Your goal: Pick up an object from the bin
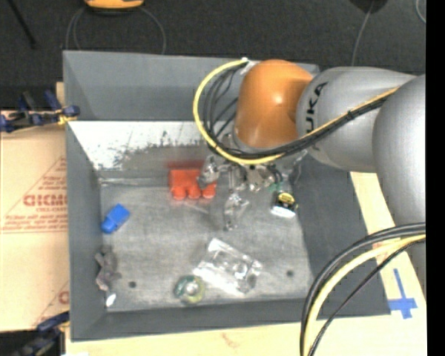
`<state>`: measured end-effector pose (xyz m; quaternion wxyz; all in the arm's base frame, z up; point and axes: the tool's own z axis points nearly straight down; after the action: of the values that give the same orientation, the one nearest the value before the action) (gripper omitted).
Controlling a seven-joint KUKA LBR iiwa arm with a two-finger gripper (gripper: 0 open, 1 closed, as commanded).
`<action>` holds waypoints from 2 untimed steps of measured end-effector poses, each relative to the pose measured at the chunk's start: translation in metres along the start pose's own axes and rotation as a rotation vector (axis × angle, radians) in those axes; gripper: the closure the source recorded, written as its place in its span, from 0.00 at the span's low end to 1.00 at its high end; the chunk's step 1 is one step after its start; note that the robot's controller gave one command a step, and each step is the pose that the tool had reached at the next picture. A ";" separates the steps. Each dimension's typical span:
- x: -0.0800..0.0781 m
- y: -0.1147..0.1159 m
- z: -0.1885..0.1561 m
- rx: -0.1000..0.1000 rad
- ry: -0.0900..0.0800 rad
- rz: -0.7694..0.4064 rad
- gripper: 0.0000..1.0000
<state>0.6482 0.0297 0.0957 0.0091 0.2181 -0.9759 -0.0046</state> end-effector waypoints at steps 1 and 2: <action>0.010 0.008 -0.001 0.007 -0.019 0.087 0.00; -0.003 0.020 -0.002 0.021 -0.019 -0.329 0.00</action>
Offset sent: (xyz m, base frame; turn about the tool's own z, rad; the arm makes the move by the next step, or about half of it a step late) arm -0.0139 0.0005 -0.0027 0.0905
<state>0.6424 0.0493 0.0977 -0.0034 0.3752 -0.9269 0.0019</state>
